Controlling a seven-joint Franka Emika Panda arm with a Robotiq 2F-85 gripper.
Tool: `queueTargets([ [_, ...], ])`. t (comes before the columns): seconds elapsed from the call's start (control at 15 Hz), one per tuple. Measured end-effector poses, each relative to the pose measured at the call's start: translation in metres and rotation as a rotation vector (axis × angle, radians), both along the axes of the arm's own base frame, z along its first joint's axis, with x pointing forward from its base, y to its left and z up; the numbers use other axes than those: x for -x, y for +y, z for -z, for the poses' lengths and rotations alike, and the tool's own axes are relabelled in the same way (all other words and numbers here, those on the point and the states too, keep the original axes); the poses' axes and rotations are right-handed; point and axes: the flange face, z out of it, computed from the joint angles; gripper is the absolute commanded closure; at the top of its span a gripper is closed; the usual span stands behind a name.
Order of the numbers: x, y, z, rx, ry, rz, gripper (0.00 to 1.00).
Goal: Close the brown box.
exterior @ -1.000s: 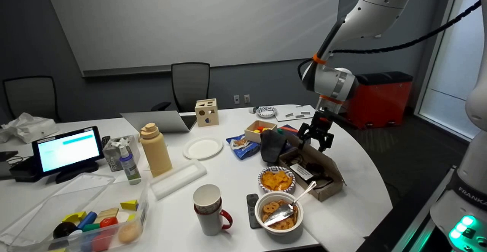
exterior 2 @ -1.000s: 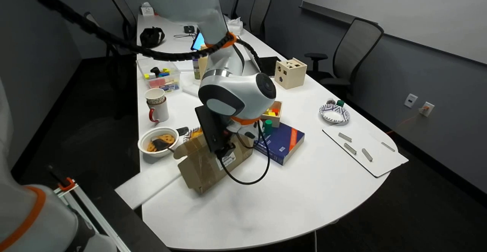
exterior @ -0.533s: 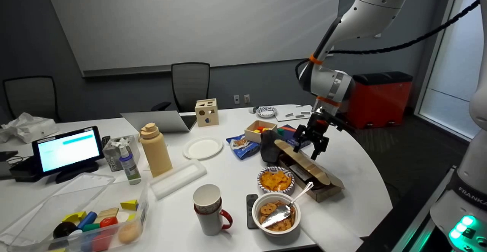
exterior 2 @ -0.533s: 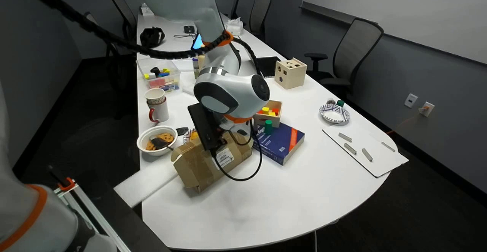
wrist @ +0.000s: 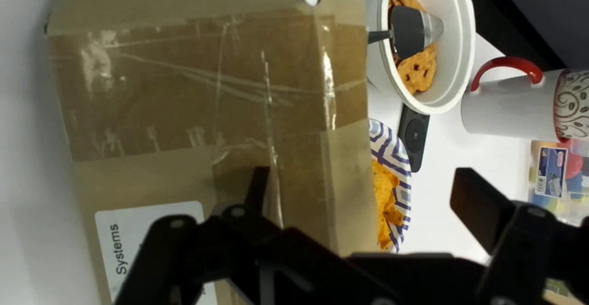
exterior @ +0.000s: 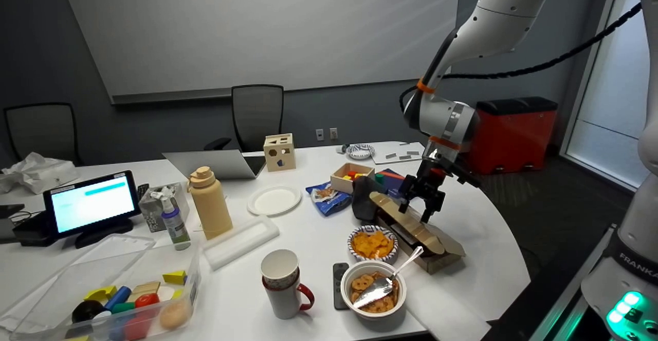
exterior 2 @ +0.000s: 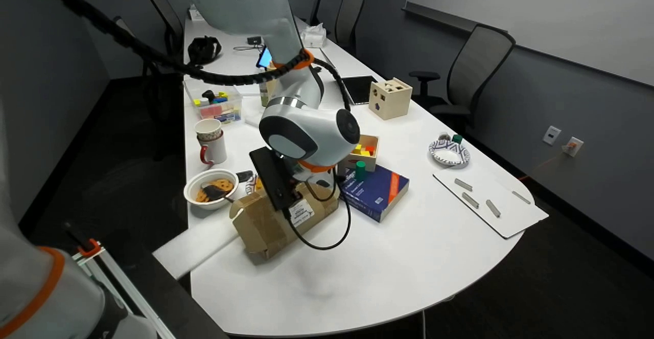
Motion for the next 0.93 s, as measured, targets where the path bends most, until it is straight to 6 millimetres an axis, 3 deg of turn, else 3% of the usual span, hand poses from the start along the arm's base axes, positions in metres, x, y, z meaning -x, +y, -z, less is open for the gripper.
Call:
queueTargets([
  [0.73, 0.022, -0.001, 0.067, 0.033, 0.017, -0.097, 0.0],
  [0.93, 0.021, -0.001, 0.067, 0.035, 0.014, -0.097, 0.0],
])
